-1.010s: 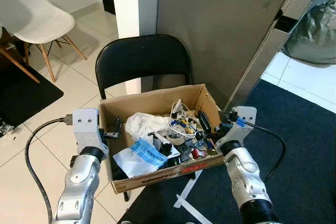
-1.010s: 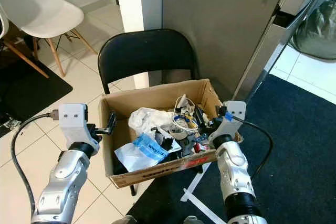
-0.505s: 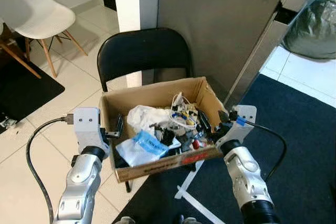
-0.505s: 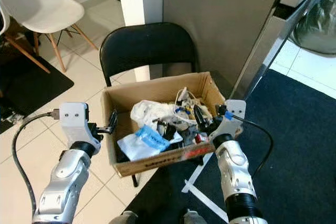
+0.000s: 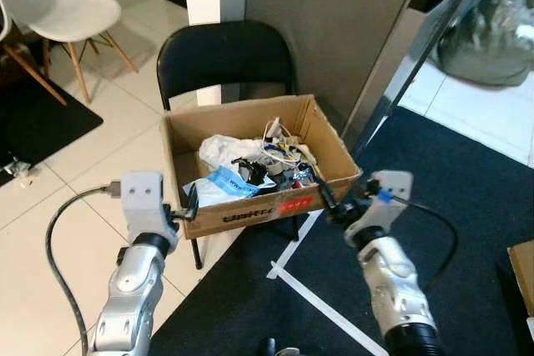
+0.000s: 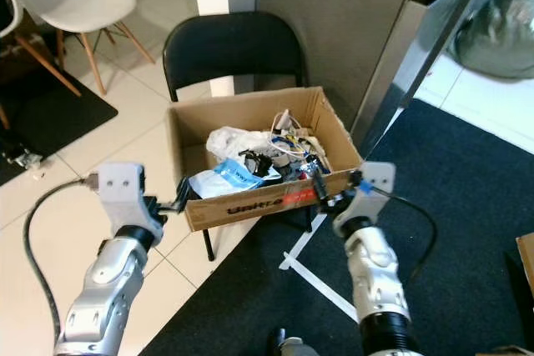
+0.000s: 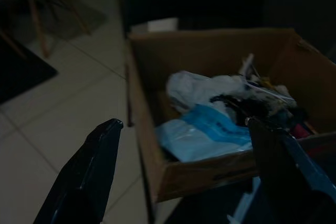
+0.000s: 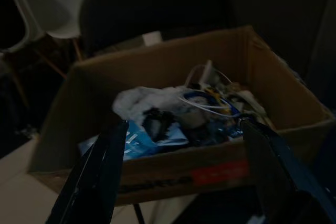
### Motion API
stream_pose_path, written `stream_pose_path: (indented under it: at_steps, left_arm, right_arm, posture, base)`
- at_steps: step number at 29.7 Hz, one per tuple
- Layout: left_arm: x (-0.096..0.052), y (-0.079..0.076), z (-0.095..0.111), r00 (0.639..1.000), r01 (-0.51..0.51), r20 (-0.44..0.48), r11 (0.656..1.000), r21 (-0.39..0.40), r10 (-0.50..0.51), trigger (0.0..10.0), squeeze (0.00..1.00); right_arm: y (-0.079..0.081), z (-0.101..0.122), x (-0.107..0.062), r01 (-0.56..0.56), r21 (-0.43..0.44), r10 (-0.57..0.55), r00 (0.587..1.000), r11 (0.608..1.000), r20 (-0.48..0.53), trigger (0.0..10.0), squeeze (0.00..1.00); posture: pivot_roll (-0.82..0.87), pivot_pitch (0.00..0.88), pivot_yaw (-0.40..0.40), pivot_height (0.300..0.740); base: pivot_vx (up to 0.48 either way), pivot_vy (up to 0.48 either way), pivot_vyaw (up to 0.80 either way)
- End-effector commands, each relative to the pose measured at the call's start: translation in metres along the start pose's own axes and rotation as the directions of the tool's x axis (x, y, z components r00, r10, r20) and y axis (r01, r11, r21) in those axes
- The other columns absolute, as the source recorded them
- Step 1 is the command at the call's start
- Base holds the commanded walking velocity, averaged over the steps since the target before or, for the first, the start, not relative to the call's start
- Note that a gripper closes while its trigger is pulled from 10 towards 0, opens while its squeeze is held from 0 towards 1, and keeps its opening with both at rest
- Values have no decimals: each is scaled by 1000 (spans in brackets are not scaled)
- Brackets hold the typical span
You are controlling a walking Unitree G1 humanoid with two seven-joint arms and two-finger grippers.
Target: Picking trash to rubbish bin
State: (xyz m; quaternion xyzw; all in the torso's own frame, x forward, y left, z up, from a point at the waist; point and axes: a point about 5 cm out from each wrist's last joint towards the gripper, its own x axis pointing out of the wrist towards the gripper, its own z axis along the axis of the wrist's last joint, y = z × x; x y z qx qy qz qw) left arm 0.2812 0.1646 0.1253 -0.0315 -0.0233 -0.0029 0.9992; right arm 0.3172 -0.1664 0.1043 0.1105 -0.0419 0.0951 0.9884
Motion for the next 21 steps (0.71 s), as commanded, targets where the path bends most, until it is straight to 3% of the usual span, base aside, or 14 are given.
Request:
stream_pose_path:
  at_steps: [1, 17, 21]
  left_arm:
    - [-1, -1, -4, 1000, -2, -16, 1000, 1, 2, 10000, 0]
    - [-1, -2, -5, 1000, -4, -18, 1000, 5, 4, 10000, 0]
    - [-1, -2, -4, 1000, -1, -17, 1000, 10, 1, 10000, 0]
  right_arm:
    - [-3, 1, -1, 10, -13, -11, 1000, 1000, -3, 10000, 0]
    - [0, 0, 0, -2, -21, 2, 1000, 1000, -15, 10000, 0]
    - [-1, 0, 0, 3, -12, -3, 1000, 1000, -12, 10000, 0]
  posture:
    - [45, 143, -23, 740]
    - [45, 150, -25, 740]
    - [47, 158, -23, 740]
  base:
    - [0, 0, 0]
    - [0, 0, 0]
    - [0, 0, -713]
